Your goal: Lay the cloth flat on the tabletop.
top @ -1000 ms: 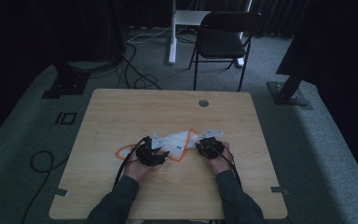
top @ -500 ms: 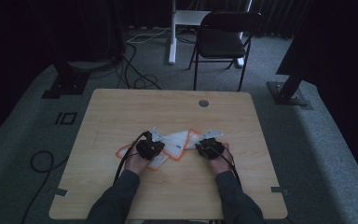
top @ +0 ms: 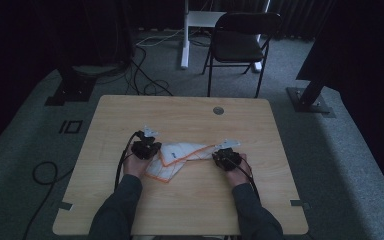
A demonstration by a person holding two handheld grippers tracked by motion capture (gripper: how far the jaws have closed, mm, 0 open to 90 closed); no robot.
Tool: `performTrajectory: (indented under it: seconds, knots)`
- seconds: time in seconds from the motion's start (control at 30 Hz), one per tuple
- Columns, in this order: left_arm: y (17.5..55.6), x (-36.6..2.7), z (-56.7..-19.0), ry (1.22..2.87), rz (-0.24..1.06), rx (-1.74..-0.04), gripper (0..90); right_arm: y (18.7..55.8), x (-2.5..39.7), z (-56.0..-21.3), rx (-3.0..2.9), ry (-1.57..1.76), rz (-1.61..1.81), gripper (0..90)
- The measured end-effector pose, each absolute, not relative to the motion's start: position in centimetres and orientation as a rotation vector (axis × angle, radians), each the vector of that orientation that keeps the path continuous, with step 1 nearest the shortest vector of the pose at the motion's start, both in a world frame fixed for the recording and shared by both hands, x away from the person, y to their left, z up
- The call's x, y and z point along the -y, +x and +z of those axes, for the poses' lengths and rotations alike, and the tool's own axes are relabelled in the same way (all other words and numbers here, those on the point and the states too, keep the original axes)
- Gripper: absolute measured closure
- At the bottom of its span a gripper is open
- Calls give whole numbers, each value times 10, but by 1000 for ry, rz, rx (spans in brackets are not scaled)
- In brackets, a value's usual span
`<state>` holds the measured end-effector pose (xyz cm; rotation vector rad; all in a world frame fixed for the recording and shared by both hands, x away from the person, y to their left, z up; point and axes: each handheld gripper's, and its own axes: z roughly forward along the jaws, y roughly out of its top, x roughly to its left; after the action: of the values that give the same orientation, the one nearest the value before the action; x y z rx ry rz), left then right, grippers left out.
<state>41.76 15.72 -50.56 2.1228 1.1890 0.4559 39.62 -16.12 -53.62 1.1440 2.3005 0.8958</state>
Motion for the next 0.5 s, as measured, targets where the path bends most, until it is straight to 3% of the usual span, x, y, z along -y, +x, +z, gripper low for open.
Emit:
performTrajectory:
  seconds: [0.3, 0.5]
  knots:
    - [420, -160, -513, 2141, 412, -1208, 898, 397, 165, -535, -2283, 1150, 860, 894]
    - [401, -154, -500, 2134, 454, -1120, 787, 398, 170, -535, -2269, 1178, 858, 888]
